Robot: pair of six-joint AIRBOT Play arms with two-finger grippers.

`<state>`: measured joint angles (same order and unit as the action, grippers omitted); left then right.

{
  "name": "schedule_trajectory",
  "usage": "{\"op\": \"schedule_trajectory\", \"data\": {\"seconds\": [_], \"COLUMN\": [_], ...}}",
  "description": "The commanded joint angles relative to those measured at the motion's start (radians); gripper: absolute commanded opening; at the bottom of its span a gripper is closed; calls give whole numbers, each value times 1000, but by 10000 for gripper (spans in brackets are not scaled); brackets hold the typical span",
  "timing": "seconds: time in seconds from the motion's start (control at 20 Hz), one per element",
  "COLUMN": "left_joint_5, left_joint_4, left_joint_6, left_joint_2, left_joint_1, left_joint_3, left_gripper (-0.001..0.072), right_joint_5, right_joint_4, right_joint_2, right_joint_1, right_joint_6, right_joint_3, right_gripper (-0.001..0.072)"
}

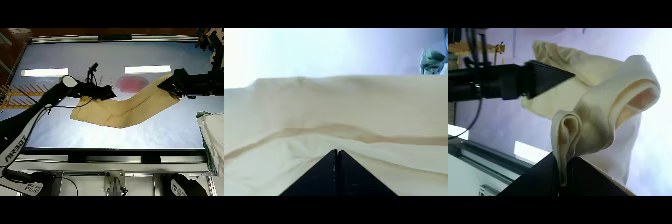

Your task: Fold the shirts.

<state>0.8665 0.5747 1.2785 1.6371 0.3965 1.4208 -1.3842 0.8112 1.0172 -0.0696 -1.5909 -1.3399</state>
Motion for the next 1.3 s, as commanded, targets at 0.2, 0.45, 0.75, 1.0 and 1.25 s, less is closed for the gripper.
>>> {"op": "schedule_trajectory", "data": {"seconds": [0.2, 0.45, 0.75, 1.0, 1.25], "left_joint_5": [88, 193, 307, 313, 313], "left_joint_4": [298, 298, 299, 298, 298], "left_joint_6": [43, 42, 23, 23, 23], "left_joint_2": [-426, -587, -646, -645, -644], "left_joint_1": [-402, -641, -722, -722, -722], "left_joint_3": [1, 1, -2, -2, -2], "left_gripper": [28, 29, 29, 29, 29], "right_joint_5": [381, 560, 656, 680, 694], "right_joint_4": [-120, -366, -543, -602, -689], "right_joint_2": [227, 456, 612, 662, 713], "right_joint_1": [323, 531, 612, 622, 621], "right_joint_6": [43, 172, 251, 271, 292], "right_joint_3": [-1, -2, -2, -37, -81], "right_gripper": [71, 71, 70, 71, 592]}}
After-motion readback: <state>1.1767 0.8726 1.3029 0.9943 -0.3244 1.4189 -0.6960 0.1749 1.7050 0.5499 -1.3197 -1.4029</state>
